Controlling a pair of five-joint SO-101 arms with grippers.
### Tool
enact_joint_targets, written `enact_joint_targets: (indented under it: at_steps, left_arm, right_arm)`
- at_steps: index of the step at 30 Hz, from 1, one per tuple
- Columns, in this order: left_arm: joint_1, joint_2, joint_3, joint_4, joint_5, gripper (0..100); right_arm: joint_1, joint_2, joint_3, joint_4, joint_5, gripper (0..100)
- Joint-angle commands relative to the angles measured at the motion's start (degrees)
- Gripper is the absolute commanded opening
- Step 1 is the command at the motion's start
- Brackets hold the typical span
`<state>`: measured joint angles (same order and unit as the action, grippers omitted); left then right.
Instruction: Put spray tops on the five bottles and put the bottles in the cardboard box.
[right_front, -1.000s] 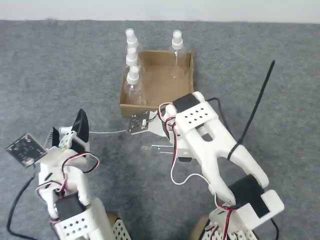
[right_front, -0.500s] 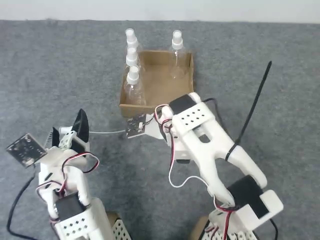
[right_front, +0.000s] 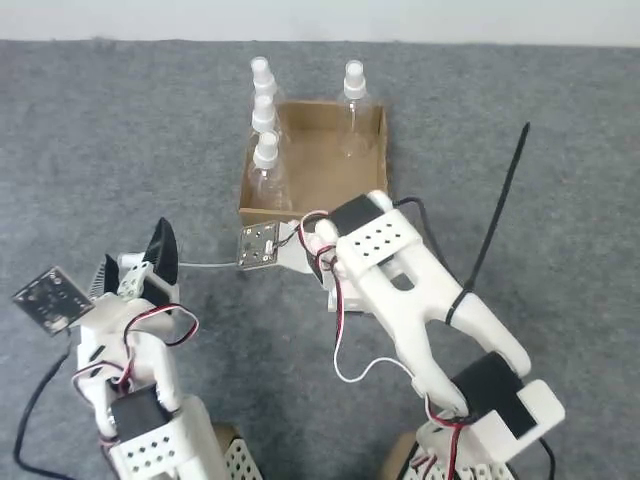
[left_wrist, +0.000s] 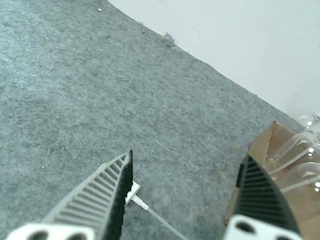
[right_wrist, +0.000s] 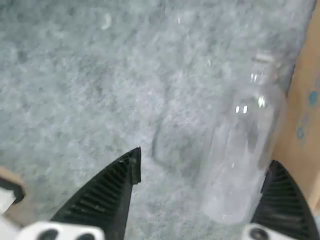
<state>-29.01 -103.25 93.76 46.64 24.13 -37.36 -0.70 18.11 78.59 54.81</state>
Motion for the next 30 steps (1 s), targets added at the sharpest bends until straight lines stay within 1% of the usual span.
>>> enact_joint_targets:
  at_steps: [1, 5, 12, 15, 18, 21, 25, 30]
  left_arm:
    - [0.18, -1.49, -2.15, -1.93, -0.26, 32]
    - [0.18, -1.49, -2.15, -1.93, -0.26, 32]
    - [0.18, -1.49, -2.15, -1.93, -0.26, 32]
    - [0.18, -1.49, -2.07, -1.93, -0.26, 32]
    - [0.18, -1.49, -2.07, -1.93, -0.26, 32]
    - [0.18, -1.49, -2.07, -1.93, -0.26, 32]
    - [0.18, -1.49, -2.07, -1.93, -0.26, 32]
    - [0.18, -1.49, -2.07, -1.93, -0.26, 32]
  right_arm:
    - [-2.33, -3.74, 1.85, -4.97, -0.79, 33.6]
    - [-3.74, -3.3, 4.04, -8.48, -0.79, 33.6]
    - [-3.47, -2.86, 4.13, -10.59, -1.05, 33.5]
    - [-3.47, -0.22, 4.13, -12.18, -1.05, 33.4]
    - [-3.47, 3.21, 3.25, -14.55, -1.05, 28.4]
    - [-2.95, 5.76, 1.14, -14.46, -1.05, 24.0]
    - [-1.36, 7.08, 0.0, -14.2, -0.88, 23.8]
    - [-1.01, 6.99, 0.09, -14.02, -0.88, 23.9]
